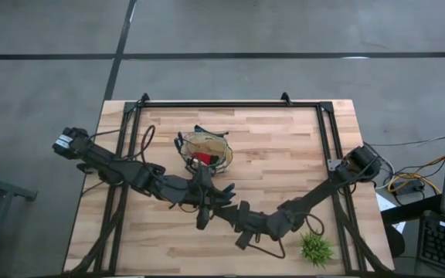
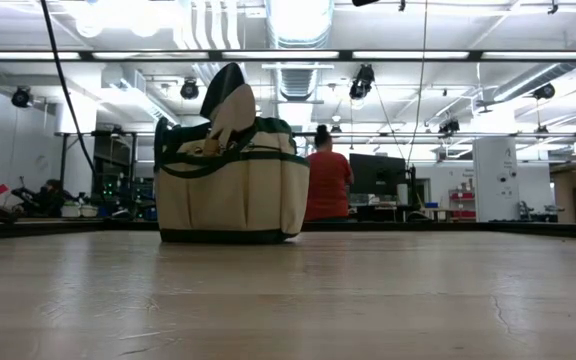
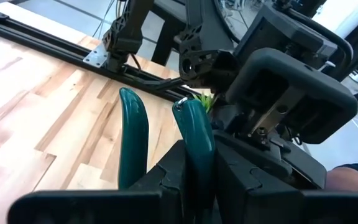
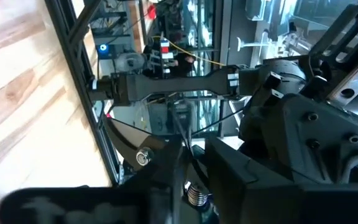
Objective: Pick & Place Garden tools in Gardening bag
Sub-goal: Put the shear scissors into the gardening bag
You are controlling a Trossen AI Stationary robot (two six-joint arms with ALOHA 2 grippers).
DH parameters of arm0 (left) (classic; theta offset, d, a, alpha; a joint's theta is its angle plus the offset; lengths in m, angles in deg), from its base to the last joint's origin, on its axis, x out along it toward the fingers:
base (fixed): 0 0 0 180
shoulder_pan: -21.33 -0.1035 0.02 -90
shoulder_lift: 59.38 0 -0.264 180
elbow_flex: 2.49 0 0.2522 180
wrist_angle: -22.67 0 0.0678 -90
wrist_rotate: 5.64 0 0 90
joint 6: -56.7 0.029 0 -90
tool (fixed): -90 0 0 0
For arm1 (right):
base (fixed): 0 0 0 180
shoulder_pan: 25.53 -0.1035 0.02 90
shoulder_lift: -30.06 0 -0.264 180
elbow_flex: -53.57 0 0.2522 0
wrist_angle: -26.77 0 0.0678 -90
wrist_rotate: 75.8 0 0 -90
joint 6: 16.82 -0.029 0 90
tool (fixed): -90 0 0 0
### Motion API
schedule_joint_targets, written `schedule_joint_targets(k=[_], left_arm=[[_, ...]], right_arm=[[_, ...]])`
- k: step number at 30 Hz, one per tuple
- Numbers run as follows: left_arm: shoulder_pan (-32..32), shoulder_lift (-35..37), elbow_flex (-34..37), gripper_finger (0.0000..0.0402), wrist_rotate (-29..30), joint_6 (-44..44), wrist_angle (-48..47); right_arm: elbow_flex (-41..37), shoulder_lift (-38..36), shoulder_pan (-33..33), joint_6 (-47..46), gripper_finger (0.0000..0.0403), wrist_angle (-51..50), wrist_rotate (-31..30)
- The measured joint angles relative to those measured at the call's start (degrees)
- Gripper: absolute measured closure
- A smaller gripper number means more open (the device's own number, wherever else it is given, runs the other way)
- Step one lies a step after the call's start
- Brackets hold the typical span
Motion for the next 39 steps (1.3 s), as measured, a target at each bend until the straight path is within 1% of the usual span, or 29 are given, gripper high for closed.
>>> schedule_joint_targets(k=[4,5,8,13,18,20,26,29,33,36,39], left_arm=[[-0.02,-0.02,0.0,0.0346,0.16,0.0,0.03],[-0.02,-0.02,0.0,0.0346,0.21,0.02,0.14],[-0.02,-0.02,0.0,0.0346,0.21,0.56,0.29],[-0.02,-0.01,-0.02,0.0346,0.08,2.29,-0.45],[0.17,0.03,-0.07,0.0346,-0.95,4.15,-3.49],[0.15,0.04,-0.09,0.0346,-0.76,4.93,-5.01],[0.07,0.2,-0.17,0.0334,0.83,8.47,-8.24],[0.11,-0.05,0.19,0.0331,2.15,9.84,-10.57],[0.04,0.04,1.05,0.0334,5.07,11.62,-10.66],[0.04,0.04,2.59,0.0336,6.09,12.15,-8.68],[0.04,0.05,4.7,0.0336,7.81,13.27,-4.19]], right_arm=[[-0.22,-0.29,-0.1,-0.02,0.0384,-0.03,-1.23],[-0.23,-0.4,-0.12,-0.08,0.0389,-0.05,-1.59],[-0.24,-0.51,-0.2,-1.03,0.0393,-0.07,-2.1],[-0.33,-0.59,-1.11,-1.82,0.0394,-0.24,-4.72],[-0.53,-1.02,-2.28,-3.0,0.0394,-0.25,-8.28],[-0.89,-1.8,-2.55,-4.1,0.0394,-0.31,-8.67],[-4.72,-7.07,-3.52,-8.29,0.0395,-0.75,-7.58],[-7.19,-11.71,-4.36,-11.2,0.0395,0.16,-6.13],[-10.85,-17.61,-5.09,-16.83,0.0395,-0.67,-1.87],[-13.1,-22.87,-4.95,-23.51,0.0395,-0.48,1.23],[-14.71,-27.19,-3.91,-30.86,0.0395,-1.64,3.06]])
